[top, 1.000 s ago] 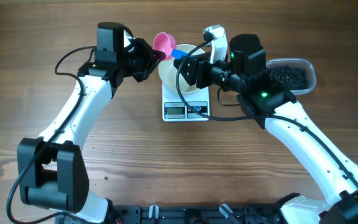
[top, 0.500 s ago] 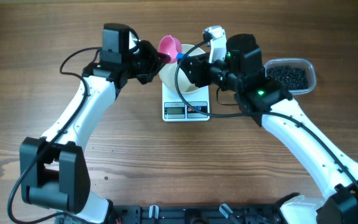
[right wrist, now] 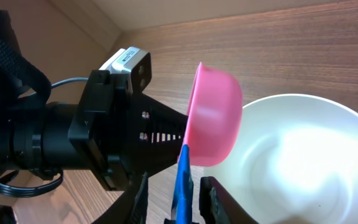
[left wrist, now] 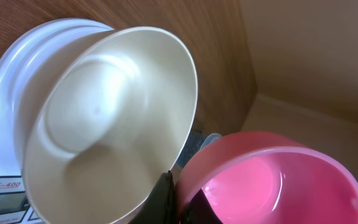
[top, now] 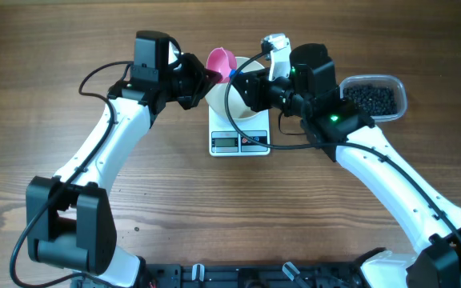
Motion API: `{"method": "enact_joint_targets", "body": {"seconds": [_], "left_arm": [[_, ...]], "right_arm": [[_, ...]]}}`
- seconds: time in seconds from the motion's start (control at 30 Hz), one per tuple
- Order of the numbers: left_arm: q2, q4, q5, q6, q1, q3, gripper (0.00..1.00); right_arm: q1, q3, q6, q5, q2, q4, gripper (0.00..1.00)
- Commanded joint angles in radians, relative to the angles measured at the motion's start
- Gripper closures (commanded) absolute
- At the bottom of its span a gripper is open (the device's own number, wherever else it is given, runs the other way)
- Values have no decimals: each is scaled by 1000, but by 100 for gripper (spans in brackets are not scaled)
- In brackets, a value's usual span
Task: Scoop item into bowl and weigh 150g on scale
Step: 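Lift scoop over the bowl and hand it to the right gripper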
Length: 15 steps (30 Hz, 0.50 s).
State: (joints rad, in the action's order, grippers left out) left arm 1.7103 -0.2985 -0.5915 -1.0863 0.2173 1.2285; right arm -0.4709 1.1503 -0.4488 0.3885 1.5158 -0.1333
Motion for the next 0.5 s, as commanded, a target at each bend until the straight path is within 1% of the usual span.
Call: {"method": "enact_joint_targets", "body": {"seconds": [0.0, 0.27, 0.47], "left_arm": [[-24, -13, 21, 9, 1, 18, 96], [-24, -12, 21, 10, 1, 18, 96], [-24, -12, 21, 9, 1, 18, 96]], "right_arm": [[-6, 21, 2, -35, 6, 1, 72], [-6, 21, 2, -35, 6, 1, 78], [-6, 21, 0, -34, 6, -6, 89]]}}
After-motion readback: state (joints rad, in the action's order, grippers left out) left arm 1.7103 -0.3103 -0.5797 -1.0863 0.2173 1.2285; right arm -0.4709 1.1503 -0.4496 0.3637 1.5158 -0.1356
